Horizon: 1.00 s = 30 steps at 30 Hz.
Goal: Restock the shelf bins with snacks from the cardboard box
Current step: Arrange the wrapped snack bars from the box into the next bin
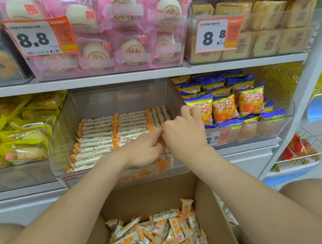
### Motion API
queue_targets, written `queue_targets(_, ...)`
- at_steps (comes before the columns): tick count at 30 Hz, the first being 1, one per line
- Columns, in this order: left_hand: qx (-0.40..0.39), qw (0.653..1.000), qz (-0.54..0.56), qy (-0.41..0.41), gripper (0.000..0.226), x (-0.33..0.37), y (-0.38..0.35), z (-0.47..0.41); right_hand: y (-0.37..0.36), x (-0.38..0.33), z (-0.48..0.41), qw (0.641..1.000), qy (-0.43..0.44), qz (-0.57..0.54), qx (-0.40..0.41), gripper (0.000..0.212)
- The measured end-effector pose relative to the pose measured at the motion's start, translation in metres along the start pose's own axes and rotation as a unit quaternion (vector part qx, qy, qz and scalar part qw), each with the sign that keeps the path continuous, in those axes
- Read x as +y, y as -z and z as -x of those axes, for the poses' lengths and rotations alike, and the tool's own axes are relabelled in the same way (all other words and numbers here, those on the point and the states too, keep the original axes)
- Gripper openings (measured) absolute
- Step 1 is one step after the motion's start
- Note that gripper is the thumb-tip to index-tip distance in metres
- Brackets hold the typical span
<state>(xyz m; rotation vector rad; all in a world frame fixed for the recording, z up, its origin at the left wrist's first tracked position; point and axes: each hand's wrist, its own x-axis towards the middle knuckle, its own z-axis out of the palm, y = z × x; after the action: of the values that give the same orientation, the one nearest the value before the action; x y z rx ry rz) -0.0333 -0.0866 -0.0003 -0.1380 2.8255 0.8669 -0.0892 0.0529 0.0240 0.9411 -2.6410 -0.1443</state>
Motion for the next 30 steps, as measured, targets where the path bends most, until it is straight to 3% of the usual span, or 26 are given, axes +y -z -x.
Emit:
queue_targets(4,-0.03,0.999,-0.024,0.008,0.05,0.0,0.002,-0.004,-0.005,0.025,0.01,0.995,0.085,-0.039,0.027,0.03)
queue_targets(7,-0.041,0.997,-0.061,0.019,0.048,0.007,0.004,-0.003,-0.004,0.05,0.018,0.974,0.03,-0.153,0.164,0.021)
queue_targets(8,-0.039,0.995,-0.084,0.018,0.046,0.01,0.003,-0.003,-0.004,0.057,0.021,0.961,-0.001,-0.218,0.17,0.02)
queue_targets(10,-0.037,0.993,-0.113,0.012,0.045,0.015,0.0,-0.004,-0.005,0.065,0.024,0.931,-0.056,-0.342,0.116,0.025)
queue_targets(12,-0.028,0.994,-0.101,0.005,0.041,0.016,-0.002,-0.004,-0.01,0.068,0.025,0.913,-0.092,-0.392,0.062,0.028)
queue_targets(14,0.001,0.996,-0.085,-0.012,0.041,0.018,-0.004,-0.003,-0.011,0.066,0.026,0.905,-0.106,-0.408,0.053,0.033)
queue_targets(16,0.023,0.994,-0.095,-0.042,0.055,0.023,-0.008,-0.002,-0.011,0.062,0.026,0.895,-0.11,-0.428,0.056,0.035)
queue_targets(20,-0.052,0.987,-0.138,-0.061,0.073,0.029,-0.014,-0.007,-0.014,0.06,0.024,0.886,-0.128,-0.444,0.048,0.032)
queue_targets(25,-0.1,0.975,-0.195,-0.032,0.056,0.033,-0.014,-0.011,-0.016,0.059,0.021,0.872,-0.149,-0.464,0.05,0.03)
queue_targets(28,-0.098,0.983,-0.152,-0.019,0.061,0.032,-0.012,-0.011,-0.016,0.058,0.024,0.868,-0.15,-0.47,0.055,0.031)
queue_targets(30,-0.046,0.993,-0.11,-0.02,0.072,0.032,-0.012,-0.011,-0.016,0.057,0.026,0.867,-0.152,-0.47,0.064,0.03)
